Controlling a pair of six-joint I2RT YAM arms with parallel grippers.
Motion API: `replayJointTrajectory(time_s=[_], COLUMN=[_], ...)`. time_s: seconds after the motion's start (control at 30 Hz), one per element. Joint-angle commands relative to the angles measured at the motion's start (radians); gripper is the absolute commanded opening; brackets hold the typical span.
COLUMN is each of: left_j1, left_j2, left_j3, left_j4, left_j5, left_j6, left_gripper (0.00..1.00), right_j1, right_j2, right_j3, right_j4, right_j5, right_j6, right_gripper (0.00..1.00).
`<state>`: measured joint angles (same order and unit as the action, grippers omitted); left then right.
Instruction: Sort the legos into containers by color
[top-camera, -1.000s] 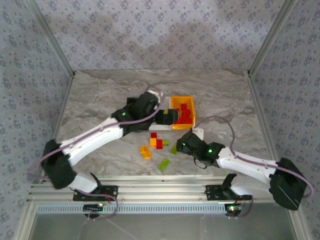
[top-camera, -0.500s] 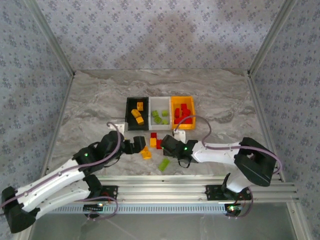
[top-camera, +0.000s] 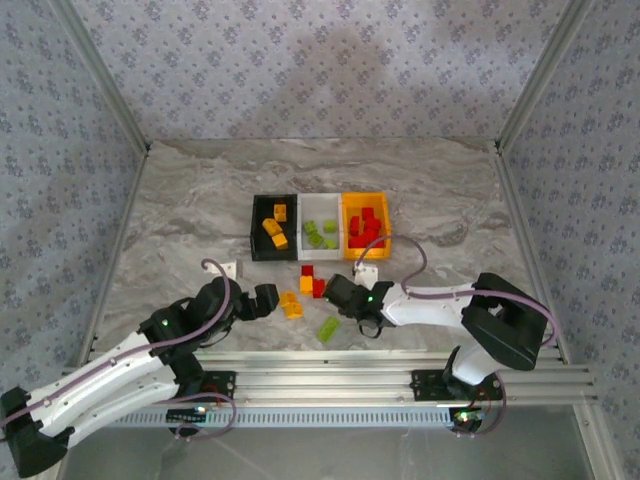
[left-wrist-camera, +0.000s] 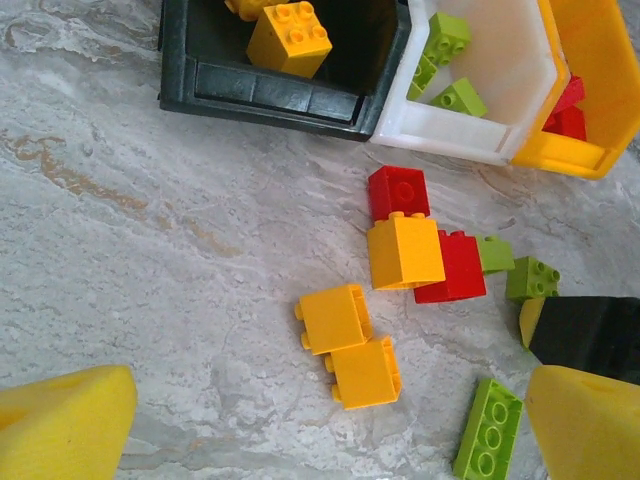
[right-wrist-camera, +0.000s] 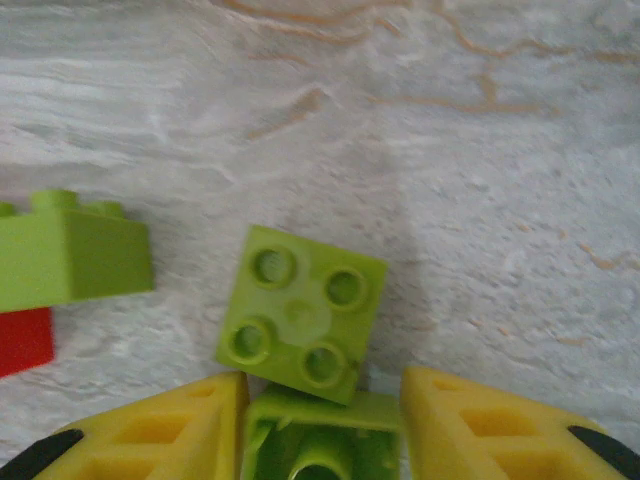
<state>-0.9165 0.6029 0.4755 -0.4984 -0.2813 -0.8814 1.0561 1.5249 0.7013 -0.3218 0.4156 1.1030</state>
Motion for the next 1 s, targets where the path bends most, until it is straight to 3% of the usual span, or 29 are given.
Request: replayJointTrajectory(time_s=[0.0, 0.1, 0.4, 0.67, 0.8, 0.97], left_j1=[-0.003, -0.002, -0.002, 0.0, 0.0, 0.0], left_j2=[-0.009, -0.009, 0.0, 0.025, 0.02, 0.014], left_j3=[0.005, -0.003, -0.023, -0.043, -0.05, -0.052], left_j4=[-0.002, 0.001, 0.02, 0.03, 0.035, 0.03], left_j5=[-0.018, -0.02, -0.021, -0.014, -0.016, -0.015], left_j6=[-0.008, -0.011, -0.013, -0.015, -0.019, -0.022], left_gripper=[1.0, 1.0, 1.0, 1.0, 0.99, 1.0], right_j1=[-0.003, -0.005, -0.007, -0.031, -0.053, -0.113], right_j2=[-0.033, -0.065, -0.261, -0.461, -0.423, -0.244], right_j3=[-0.055, -0.091, -0.13, -0.034, 0.108, 0.328], right_j4=[-0.052, -0.049, -0.06, -0.178, -0.195, -0.151], right_j5=[0.026, 0.025, 0.051, 0.016, -0.006, -0.068], right_j6=[0.053, 0.056, -0.049, -0.19, -0.3, -0.422], right_gripper=[0.46, 0.48, 0.31, 0.26, 0.24, 0.23])
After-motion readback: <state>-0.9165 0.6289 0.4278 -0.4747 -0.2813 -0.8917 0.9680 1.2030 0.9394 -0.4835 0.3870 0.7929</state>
